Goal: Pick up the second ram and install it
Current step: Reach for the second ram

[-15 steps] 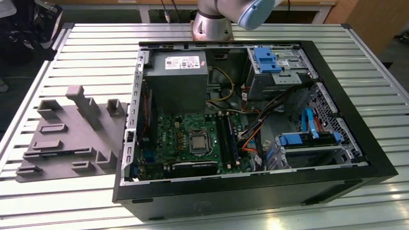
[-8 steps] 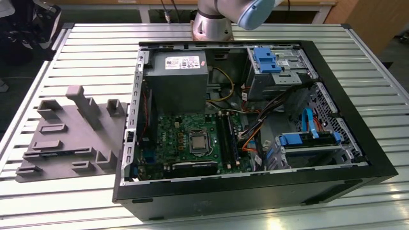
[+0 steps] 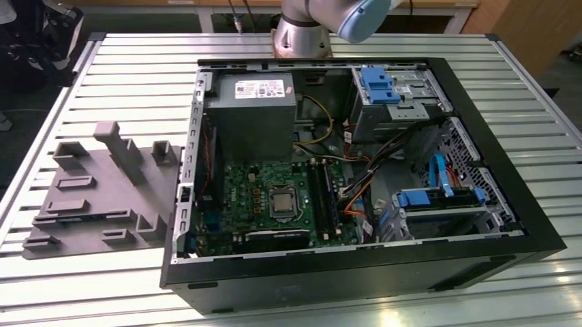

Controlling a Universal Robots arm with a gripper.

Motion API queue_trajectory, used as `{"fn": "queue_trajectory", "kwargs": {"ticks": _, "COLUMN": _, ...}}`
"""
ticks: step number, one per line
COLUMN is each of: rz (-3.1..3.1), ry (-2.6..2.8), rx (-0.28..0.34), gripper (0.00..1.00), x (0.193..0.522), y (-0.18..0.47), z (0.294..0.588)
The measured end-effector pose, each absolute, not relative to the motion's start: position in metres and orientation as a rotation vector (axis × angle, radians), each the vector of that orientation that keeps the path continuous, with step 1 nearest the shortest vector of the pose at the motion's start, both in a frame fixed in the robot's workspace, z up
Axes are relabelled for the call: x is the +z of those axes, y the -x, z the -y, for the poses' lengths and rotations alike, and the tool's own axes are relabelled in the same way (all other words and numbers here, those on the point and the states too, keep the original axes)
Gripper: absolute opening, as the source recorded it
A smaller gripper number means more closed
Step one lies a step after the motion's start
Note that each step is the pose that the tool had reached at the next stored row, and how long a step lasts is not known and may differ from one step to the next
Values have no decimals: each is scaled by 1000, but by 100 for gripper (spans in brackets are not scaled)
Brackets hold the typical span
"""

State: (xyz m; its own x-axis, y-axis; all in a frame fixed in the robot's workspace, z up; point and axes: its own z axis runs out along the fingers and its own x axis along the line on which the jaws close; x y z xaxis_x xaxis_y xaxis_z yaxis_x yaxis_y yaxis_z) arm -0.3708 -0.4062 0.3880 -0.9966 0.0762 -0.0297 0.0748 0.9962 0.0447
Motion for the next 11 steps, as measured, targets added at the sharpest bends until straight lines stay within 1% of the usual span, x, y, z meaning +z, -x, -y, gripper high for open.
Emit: {"fn": "queue_trajectory", "kwargs": {"ticks": 11, "rz": -3107, "ry": -118, "rx": 68, "gripper": 11, "x": 386, "y": 377, "z": 409}}
